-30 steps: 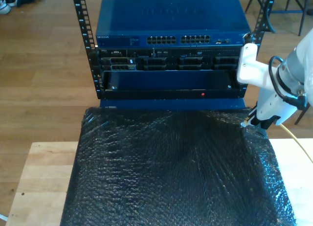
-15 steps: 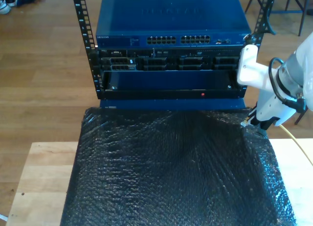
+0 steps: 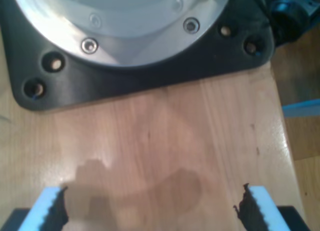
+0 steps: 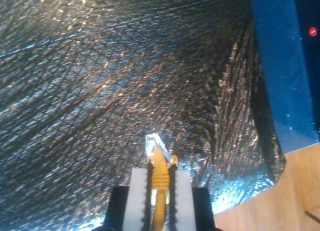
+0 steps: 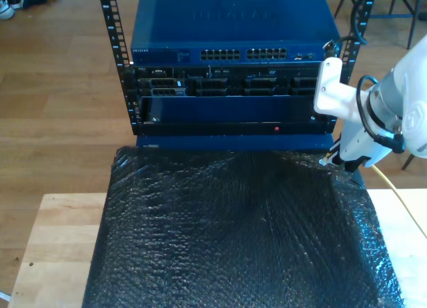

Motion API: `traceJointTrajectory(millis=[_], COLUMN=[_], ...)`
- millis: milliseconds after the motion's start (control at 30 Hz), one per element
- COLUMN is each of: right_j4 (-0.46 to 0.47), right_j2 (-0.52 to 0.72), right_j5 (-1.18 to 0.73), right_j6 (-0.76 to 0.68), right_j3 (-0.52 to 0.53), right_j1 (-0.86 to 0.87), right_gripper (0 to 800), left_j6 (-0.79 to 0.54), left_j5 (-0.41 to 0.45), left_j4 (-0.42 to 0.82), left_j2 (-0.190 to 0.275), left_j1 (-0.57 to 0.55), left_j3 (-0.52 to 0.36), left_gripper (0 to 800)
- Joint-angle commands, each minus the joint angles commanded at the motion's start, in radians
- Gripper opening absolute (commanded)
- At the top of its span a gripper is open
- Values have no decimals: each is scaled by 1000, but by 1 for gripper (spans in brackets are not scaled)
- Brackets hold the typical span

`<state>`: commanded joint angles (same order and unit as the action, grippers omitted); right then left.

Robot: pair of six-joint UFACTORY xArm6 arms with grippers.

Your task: Grab the cable and plug it in

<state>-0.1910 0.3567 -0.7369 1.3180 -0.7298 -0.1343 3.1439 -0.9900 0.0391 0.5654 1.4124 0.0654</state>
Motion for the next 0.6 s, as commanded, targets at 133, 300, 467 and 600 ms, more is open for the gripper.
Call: traceJointTrajectory(millis=[133, 300, 467, 600], right_j4=[-2, 2, 3, 2], right_j2=[0, 0, 0, -2], right_j5=[23, 132, 252, 293], right_j6=[0, 0, -5, -6], right_j3=[0, 46, 103, 109], right_j1=[-2, -43, -103, -109], right_gripper=[0, 0, 0, 0], left_j6=[-5, -5, -5, -5], left_j5=[-2, -2, -2, -2], left_j4=[-8, -9, -9, -9], left_j2=[-2, -3, -3, -5], left_j1=[0, 0, 0, 0], left_j3=[2, 2, 2, 2], left_gripper=[800, 800, 800, 800])
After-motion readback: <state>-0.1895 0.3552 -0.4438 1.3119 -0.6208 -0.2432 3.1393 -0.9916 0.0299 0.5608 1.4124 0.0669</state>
